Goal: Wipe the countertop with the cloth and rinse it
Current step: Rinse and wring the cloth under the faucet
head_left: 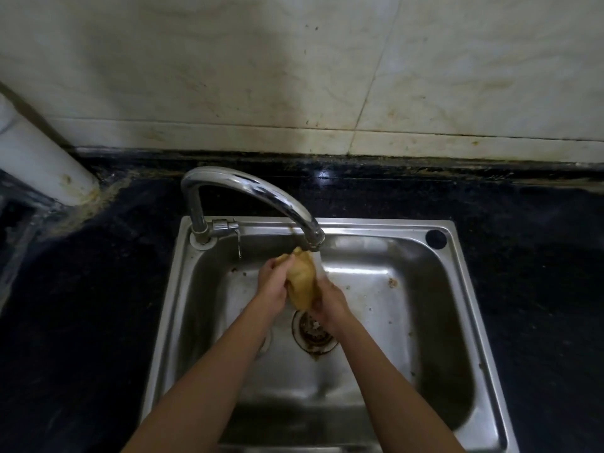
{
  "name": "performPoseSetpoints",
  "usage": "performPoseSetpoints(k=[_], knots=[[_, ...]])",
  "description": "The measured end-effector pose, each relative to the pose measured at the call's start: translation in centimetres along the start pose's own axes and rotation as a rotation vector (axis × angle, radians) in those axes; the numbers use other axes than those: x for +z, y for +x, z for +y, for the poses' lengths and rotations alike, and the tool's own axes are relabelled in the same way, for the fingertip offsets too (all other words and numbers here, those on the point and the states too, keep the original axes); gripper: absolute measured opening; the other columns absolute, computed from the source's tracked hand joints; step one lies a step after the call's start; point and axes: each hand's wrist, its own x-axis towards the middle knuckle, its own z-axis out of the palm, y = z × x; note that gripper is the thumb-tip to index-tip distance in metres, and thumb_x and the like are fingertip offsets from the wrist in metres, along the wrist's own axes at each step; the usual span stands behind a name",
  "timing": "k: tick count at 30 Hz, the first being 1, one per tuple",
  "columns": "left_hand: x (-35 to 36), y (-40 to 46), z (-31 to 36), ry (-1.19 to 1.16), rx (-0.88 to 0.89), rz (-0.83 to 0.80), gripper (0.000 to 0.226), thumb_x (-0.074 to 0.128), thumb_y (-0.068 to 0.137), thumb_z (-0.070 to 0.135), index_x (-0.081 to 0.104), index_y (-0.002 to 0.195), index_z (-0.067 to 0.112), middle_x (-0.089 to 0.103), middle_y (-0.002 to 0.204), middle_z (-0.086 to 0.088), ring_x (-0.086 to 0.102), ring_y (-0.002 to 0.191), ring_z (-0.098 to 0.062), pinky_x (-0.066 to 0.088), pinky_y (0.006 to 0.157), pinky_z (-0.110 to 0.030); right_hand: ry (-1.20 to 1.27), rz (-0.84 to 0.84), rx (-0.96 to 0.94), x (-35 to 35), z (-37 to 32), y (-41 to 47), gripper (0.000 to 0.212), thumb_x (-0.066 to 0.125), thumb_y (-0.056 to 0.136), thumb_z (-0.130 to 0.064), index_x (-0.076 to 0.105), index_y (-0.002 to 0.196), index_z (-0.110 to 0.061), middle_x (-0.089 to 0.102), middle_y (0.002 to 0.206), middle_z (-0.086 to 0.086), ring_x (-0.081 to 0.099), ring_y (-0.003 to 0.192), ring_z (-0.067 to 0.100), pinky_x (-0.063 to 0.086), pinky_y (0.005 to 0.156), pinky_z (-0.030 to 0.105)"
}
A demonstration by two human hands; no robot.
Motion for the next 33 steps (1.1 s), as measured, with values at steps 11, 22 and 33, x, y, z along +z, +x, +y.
performPoseSetpoints(k=[11, 22, 33], knots=[[-0.4, -1.8, -0.7, 0.060, -0.112, -0.303, 0.025, 0.056, 0.091, 0.011, 0.060, 0.113, 0.001, 0.066, 0.103, -0.014, 0.064, 0.090, -0.023, 0.053, 0.079, -0.033, -0.235, 0.202, -0.184, 0.2, 0.0, 1.1, 0.028, 0.045, 0.095, -0.033, 0.056, 0.114, -0.015, 0.063, 0.108, 0.009, 0.060, 0.103, 0.027, 0.050, 0.091, 0.047], [0.8, -3.0, 1.7, 0.047, 0.111, -0.284, 0.023, 0.040, 0.096, 0.002, 0.057, 0.109, 0.008, 0.062, 0.107, -0.012, 0.060, 0.097, -0.024, 0.051, 0.087, -0.038, 0.172, 0.106, -0.017, -0.3, -0.4, 1.0, 0.033, 0.045, 0.096, -0.029, 0.052, 0.122, -0.010, 0.060, 0.117, 0.016, 0.059, 0.104, 0.031, 0.054, 0.070, 0.036], [-1.9, -1.2, 1.2, 0.094, -0.016, 0.015, 0.025, 0.048, 0.091, 0.008, 0.059, 0.110, 0.020, 0.059, 0.109, -0.008, 0.055, 0.102, -0.027, 0.049, 0.085, -0.044, -0.169, 0.084, -0.067, 1.1, -2.1, 0.3, 0.032, 0.039, 0.098, -0.034, 0.051, 0.122, -0.017, 0.062, 0.109, 0.009, 0.060, 0.093, 0.022, 0.050, 0.068, 0.030]])
